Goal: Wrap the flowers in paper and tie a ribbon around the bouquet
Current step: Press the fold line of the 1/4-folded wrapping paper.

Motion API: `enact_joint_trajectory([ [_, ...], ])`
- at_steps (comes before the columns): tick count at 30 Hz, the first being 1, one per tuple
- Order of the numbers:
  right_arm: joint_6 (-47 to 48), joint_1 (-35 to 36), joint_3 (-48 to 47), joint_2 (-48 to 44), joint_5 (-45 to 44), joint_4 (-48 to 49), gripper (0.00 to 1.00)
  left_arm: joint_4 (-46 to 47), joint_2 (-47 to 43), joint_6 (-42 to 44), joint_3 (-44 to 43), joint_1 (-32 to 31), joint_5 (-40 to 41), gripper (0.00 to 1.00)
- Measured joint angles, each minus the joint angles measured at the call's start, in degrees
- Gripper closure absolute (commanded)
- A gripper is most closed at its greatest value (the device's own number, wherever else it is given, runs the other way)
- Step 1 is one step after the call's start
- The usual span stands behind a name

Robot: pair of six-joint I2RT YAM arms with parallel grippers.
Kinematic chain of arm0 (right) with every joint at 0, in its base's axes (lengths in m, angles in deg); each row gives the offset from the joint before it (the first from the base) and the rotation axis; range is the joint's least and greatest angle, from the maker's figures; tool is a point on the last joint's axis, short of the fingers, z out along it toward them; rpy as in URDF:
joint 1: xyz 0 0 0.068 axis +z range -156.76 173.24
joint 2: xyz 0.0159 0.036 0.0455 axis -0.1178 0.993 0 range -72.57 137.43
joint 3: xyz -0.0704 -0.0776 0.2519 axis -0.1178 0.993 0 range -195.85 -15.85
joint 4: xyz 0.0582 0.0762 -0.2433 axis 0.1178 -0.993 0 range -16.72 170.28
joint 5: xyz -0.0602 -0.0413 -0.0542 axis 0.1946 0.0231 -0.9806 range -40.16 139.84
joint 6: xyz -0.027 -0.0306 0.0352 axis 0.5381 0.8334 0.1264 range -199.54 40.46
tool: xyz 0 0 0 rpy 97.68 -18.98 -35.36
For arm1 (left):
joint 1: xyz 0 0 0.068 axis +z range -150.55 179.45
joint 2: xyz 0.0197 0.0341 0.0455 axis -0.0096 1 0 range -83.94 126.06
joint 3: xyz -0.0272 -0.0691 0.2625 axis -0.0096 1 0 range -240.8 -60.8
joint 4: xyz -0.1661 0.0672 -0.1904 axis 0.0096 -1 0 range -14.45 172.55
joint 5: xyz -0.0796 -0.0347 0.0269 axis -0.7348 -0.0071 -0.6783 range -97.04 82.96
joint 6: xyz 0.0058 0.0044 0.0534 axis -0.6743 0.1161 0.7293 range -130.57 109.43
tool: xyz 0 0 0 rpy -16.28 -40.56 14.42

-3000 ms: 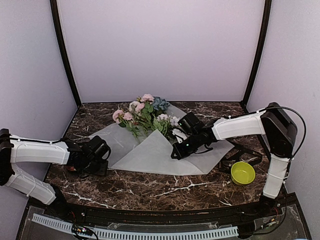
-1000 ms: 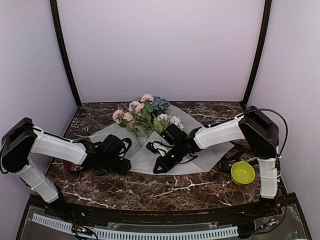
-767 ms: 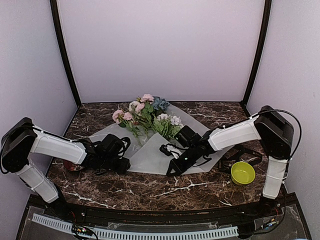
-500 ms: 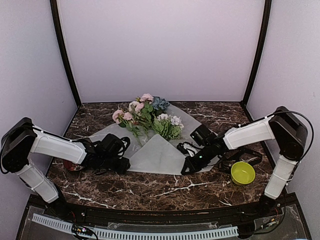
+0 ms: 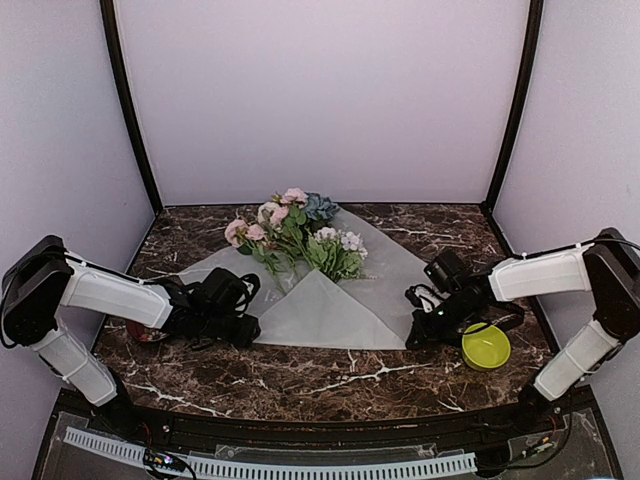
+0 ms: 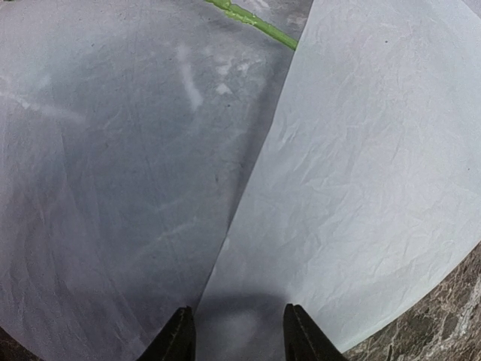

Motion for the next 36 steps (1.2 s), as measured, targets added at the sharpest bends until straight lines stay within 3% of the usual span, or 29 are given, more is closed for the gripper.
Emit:
enact_joint_trajectory([
  [7,-1.4,-3.4,-0.1,-5.5,-3.5,-6.0,1.0,0.1,0.0,0.0,0.0,0.0,0.0,0.59],
  [13,0.6,6.2,-15.2,-3.6,-7.5,-10.2,1.0,0.4,-0.1,0.0,0.3,0.0,0.0,0.59],
  [19,4.0,16.8,-33.1,10.4,-2.6,-2.5,1.0,0.5,-0.2,0.0,0.4,0.0,0.0,0.59],
  [23,5.0,19.5,-41.4,22.6,0.8,1.7,1.0,0.4,-0.3,-0.1,0.4,0.0,0.0,0.59],
  [31,4.8,19.9,-47.6,38.6,5.1,3.5,1.0,-0.2,-0.7,-0.1,0.5,0.3,0.0,0.59],
  [36,4.2,19.8,-48.3,39.5,5.7,3.7,1.0,-3.4,-2.3,-0.8,0.1,0.3,-0.1,0.54],
])
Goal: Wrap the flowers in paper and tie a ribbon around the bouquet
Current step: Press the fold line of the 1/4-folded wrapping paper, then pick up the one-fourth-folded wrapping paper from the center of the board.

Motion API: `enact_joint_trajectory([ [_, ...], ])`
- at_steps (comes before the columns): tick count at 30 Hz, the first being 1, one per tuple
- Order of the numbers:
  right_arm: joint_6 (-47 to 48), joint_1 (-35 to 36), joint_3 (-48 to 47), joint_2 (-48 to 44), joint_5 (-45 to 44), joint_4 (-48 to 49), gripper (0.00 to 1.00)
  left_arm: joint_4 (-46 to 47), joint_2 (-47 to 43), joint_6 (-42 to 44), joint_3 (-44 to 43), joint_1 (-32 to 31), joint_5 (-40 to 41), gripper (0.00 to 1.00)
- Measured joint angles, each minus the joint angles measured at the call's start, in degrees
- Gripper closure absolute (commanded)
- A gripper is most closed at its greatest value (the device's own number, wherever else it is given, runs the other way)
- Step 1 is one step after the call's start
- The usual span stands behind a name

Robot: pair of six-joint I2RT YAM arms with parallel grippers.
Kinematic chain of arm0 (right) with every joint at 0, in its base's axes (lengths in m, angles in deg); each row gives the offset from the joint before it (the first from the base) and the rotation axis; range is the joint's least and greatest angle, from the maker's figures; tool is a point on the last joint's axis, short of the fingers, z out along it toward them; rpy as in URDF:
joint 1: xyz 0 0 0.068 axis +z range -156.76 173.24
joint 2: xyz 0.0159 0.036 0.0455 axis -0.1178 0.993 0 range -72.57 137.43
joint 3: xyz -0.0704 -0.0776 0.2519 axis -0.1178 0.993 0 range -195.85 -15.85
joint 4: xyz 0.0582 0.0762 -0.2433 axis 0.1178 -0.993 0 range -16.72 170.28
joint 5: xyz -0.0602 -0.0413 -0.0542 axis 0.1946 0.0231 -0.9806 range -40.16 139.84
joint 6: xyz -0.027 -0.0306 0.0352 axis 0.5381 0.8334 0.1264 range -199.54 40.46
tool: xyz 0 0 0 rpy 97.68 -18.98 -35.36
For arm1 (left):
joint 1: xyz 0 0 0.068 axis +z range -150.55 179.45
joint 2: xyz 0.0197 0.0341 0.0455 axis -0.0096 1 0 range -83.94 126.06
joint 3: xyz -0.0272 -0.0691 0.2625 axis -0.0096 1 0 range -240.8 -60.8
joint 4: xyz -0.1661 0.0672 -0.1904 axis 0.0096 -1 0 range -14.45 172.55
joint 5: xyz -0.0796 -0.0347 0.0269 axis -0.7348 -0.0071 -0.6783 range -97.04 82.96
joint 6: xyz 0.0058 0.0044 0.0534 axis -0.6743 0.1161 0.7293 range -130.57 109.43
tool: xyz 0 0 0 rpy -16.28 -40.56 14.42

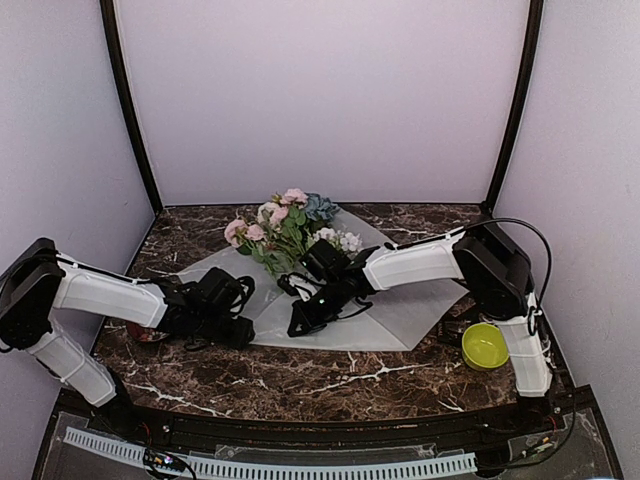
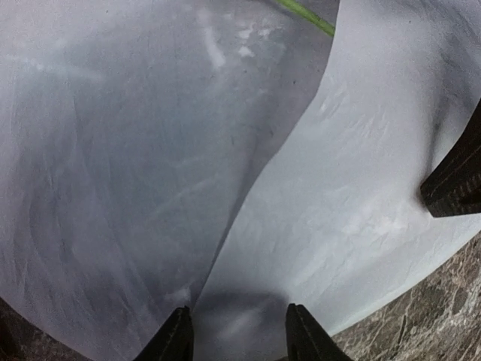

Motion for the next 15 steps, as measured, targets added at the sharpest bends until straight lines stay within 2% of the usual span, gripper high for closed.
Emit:
enact_joint_trajectory([
  [5,-1.0,0.0,0.2,0.0,0.0,0.3,1.0,-7.8,-5.9,-2.8,0.0,0.1,-0.2,0.43],
  [9,-1.6,0.0,0.7,0.0,0.0,1.3,1.0,-12.5,-13.1,-9.3,-0.1,0.6,-0.3,0.31],
  [15,-2.3,0.0,1.2,-0.1,0.0,2.4,1.0,-12.0,-18.7,-22.1,5.3,2.6,-3.3,0.32],
])
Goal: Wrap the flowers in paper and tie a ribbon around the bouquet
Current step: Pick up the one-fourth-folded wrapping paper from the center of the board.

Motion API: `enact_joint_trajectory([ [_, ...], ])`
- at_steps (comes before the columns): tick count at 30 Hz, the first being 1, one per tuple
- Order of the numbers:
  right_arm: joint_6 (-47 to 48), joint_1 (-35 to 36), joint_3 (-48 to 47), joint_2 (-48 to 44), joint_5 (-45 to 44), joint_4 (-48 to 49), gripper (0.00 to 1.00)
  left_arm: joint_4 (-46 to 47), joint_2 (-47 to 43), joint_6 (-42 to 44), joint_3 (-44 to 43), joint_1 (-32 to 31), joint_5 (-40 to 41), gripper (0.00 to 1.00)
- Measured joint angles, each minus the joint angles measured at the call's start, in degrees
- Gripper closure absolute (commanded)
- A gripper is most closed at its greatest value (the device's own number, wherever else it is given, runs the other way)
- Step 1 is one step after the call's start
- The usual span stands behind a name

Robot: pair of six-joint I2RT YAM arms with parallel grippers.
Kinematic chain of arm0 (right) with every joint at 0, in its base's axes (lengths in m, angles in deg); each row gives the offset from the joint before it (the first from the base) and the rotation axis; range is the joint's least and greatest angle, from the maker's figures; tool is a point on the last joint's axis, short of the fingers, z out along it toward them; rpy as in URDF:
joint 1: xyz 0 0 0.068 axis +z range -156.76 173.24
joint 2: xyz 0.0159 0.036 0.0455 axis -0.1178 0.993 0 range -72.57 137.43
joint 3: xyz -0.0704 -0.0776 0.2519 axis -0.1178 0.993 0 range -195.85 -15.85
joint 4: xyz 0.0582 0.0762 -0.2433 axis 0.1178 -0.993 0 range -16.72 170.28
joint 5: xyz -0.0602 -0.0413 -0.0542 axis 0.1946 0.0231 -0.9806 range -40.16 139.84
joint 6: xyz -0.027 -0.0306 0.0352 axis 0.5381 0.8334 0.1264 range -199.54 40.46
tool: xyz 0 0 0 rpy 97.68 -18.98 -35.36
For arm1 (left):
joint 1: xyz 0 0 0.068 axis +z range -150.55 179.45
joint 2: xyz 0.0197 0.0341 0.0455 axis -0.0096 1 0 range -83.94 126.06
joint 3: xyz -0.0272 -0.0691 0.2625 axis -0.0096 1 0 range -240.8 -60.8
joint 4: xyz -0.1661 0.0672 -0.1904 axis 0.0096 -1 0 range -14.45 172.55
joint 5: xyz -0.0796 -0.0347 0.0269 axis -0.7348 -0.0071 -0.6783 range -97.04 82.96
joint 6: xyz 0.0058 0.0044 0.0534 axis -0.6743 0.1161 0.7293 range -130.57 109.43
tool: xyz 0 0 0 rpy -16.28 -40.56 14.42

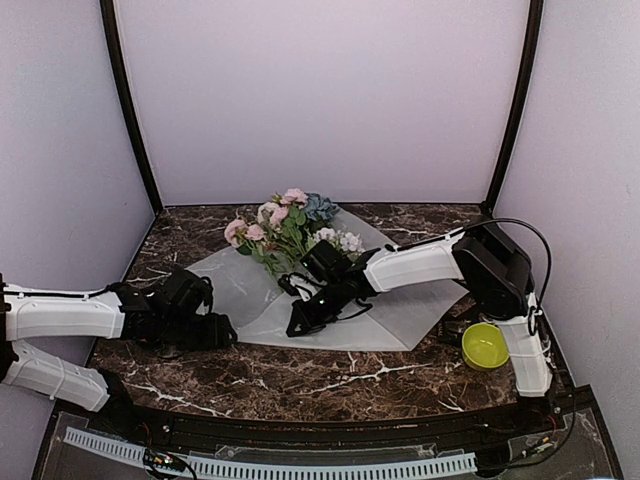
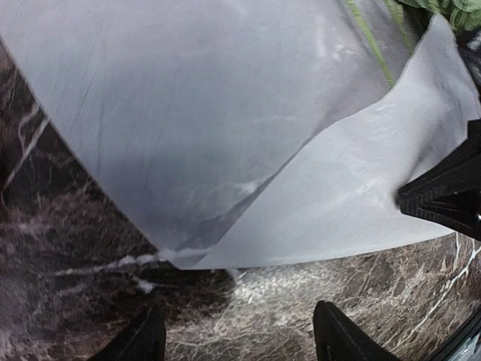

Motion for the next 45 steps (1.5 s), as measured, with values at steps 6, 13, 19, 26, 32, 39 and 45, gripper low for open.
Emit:
enact_joint_trajectory([
  [6,-0.5,0.0,0.8,-0.2,0.2,1.2,1.0,-0.3,3.1,-10.6,0.1,0.4,-0.9,0.36],
  [13,-1.3,0.0,1.5,-0.4,0.4,2.4,1.0,4.9,10.0,-21.8,-1.7,0.4,-3.5,0.42],
  [19,-1.8,0.0,2.6,-0.9,0.4,3.6,1.0,6.8,11.0,-30.8,-1.9,0.6,-3.1,0.49],
  [26,-2.0,0.0,2.7,-0.9,0.5,3.8,1.0,7.0,11.7,-35.3,-1.9,0.6,-1.6,0.61],
  [32,-2.0,0.0,2.7,-0.9,0.5,3.8,1.0,6.6,12.7,-36.9,-2.4,0.5,0.5,0.78],
  [39,-2.1,0.0,2.8,-0.9,0.6,4.0,1.0,4.5,13.3,-39.3,-2.7,0.5,2.1,1.0],
  [45,-2.1,0.0,3.0,-1.0,0.6,4.3,1.0,3.8,13.1,-39.8,-2.8,0.4,3.0,1.0],
])
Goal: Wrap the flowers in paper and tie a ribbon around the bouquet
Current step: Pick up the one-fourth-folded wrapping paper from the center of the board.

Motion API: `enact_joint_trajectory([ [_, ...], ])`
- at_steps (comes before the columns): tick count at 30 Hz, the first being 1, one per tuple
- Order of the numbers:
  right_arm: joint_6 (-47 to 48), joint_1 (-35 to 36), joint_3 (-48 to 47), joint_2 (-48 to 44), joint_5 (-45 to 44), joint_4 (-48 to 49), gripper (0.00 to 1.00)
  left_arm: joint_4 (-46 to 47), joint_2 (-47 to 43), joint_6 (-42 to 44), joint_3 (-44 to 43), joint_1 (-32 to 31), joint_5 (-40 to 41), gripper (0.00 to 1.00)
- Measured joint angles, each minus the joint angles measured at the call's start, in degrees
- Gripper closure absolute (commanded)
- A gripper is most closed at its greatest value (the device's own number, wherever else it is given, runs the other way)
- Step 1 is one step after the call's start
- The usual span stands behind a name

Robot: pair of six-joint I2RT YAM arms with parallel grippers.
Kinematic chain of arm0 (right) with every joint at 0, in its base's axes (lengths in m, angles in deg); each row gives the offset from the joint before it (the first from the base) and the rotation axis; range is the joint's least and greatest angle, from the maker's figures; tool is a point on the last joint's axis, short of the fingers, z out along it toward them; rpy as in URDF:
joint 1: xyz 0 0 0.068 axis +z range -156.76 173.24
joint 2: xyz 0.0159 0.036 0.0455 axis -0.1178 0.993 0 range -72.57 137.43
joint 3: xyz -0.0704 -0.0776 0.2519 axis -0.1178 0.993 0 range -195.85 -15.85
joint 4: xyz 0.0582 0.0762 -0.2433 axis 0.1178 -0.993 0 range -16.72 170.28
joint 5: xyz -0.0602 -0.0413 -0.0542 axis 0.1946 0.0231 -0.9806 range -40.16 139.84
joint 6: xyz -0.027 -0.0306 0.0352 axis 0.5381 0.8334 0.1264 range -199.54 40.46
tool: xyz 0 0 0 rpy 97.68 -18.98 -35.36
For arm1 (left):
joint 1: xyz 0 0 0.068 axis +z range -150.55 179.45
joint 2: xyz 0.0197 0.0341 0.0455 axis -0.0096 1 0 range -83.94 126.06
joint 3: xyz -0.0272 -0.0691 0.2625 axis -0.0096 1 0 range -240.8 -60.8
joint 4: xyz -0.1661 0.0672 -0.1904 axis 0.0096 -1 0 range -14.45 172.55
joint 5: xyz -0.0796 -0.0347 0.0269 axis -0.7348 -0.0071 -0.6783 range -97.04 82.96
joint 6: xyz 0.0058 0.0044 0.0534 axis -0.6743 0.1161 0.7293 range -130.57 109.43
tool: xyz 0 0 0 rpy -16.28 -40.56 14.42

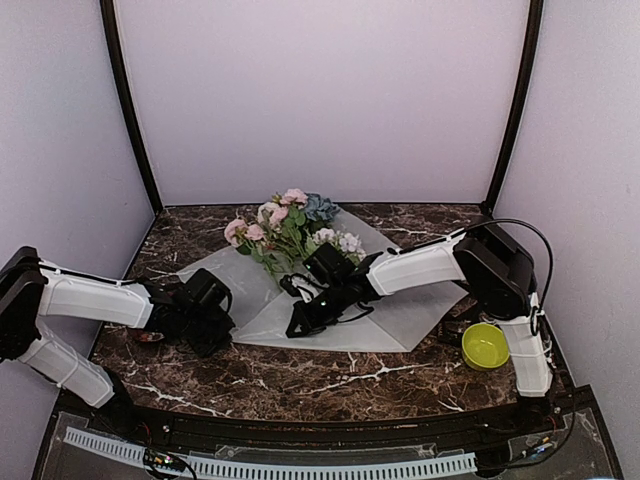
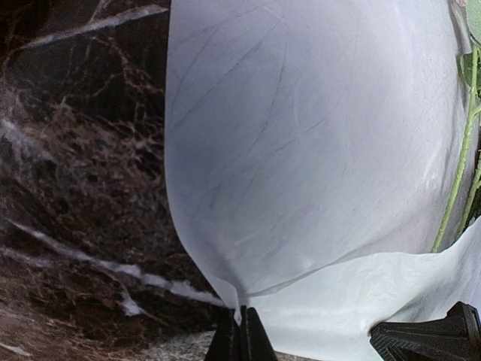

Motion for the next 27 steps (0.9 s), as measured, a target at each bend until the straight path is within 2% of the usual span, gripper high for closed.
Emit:
enact_joint_trajectory([
  [6,-0.4,0.0,0.3,0.0,0.9,0.5,1.0,-3.4,-1.0,3.5,-0.9,-0.2,3.3,1.0],
  [14,-3.2,-0.6,2.3,-0.2,3.2,4.3,1.0,-8.2,-1.5,13.6,-7.2,-1.3,7.8,1.0],
  [21,-4.8,-1.2,3.0,-0.2,4.7,5.4,1.0,-8.9,-0.7,23.7,-12.8,-5.3,11.3,1.0],
  [27,-6.3,-1.7,3.7,-0.2,6.0,6.6,1.0,-7.8,4.8,33.3,-20.5,-10.4,13.6,1.0],
])
